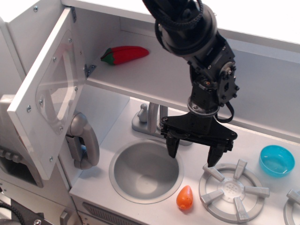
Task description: Close microwave
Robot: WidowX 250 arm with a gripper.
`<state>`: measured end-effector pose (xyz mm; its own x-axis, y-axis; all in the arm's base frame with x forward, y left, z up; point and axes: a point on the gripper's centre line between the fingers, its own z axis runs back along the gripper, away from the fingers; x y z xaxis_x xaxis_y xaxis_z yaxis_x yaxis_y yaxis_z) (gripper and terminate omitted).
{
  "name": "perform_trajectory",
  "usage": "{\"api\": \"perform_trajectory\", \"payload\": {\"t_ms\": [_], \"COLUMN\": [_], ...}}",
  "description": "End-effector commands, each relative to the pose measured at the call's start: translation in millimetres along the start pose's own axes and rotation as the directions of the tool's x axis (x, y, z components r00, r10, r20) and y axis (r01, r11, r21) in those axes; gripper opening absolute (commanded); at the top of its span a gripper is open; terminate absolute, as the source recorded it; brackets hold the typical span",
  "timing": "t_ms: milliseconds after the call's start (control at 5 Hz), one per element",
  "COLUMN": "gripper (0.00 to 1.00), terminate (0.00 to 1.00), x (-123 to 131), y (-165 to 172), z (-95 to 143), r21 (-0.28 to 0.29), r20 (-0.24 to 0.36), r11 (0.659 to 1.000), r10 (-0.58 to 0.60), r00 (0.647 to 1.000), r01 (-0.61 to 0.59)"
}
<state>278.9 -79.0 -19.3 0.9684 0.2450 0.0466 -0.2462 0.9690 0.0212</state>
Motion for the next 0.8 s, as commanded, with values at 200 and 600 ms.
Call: {"api": "perform_trajectory", "payload": {"t_ms": [200, 600], "gripper": [1.00, 1.00], "terminate": [0.00, 0.00], "x": [-3.9, -23.8], "y": [12.8, 49.1], "z": [39.4, 124.0], "r21": [-0.023, -0.111], "r20": [0.075, 0.020], "r11": [1.000, 0.994], "r10": [0.016, 0.002], "r00": [0.997, 1.000], "r01": [-0.014, 0.000]}}
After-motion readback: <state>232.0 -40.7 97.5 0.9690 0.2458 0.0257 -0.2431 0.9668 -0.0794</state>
